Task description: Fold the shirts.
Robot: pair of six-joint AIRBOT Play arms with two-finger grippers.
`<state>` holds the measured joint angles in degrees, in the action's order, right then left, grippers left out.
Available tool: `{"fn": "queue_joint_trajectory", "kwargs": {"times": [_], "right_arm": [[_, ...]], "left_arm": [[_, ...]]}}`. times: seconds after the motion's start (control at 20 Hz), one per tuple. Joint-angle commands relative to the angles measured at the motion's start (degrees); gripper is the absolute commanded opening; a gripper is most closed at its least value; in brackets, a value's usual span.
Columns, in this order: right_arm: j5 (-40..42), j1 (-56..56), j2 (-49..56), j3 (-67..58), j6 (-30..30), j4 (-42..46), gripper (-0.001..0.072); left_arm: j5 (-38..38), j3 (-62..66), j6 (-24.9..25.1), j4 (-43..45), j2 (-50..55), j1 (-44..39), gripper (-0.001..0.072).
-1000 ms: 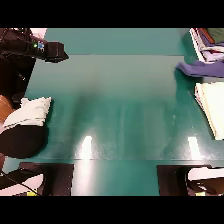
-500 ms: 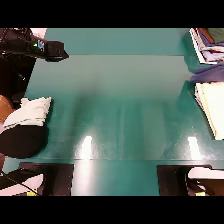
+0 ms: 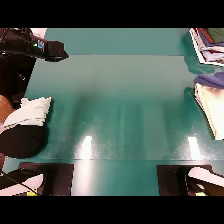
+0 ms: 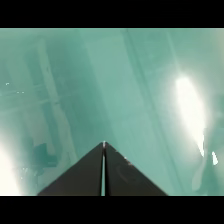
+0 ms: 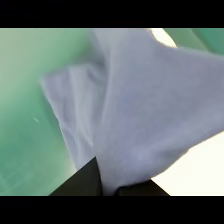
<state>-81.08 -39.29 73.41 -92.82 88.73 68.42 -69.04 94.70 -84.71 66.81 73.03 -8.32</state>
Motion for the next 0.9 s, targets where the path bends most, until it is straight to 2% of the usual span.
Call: {"fn": "queue_joint_trajectory", "kwargs": {"times": [0.0,0.05,0.1,0.15,0.2,0.35,0.45,0.6,0.85], "right_arm": [[-2.91,-5.44,-3.63,9.05,-1.81,0.83,0.0023],[-3.32,-6.95,-4.24,11.26,-1.97,0.83,0.0055],[-3.72,-8.59,-4.83,13.49,-2.82,0.81,0.0277],[-3.93,-10.25,-5.44,15.63,-3.32,0.79,0.0562],[-4.48,-11.80,-5.79,16.87,-3.30,0.63,0.0636],[-3.34,-13.60,-7.82,17.42,-3.43,-2.69,0.0620],[-0.46,-11.21,-10.23,17.44,-4.59,-8.55,0.0572],[3.50,-1.49,-13.75,17.44,-4.66,-13.35,0.0572],[6.40,21.24,-15.54,17.44,-4.81,-12.94,0.0571]], "left_arm": [[-0.02,0.04,1.09,0.02,0.04,-0.04,0.0026],[-0.09,0.04,1.18,0.02,0.04,-0.04,0.0026],[-0.24,0.04,1.18,0.04,0.04,-0.04,0.0026],[-0.48,0.04,1.18,0.02,0.04,-0.04,0.0026],[-0.55,0.04,1.20,0.02,0.04,-0.04,0.0026],[-0.50,0.04,1.18,0.02,0.04,-0.04,0.0026],[-0.39,0.04,1.18,0.00,0.04,-0.04,0.0026],[0.55,0.04,1.16,0.00,0.04,-0.04,0.0027],[1.11,0.04,1.14,-0.02,0.04,-0.04,0.0027]]}}
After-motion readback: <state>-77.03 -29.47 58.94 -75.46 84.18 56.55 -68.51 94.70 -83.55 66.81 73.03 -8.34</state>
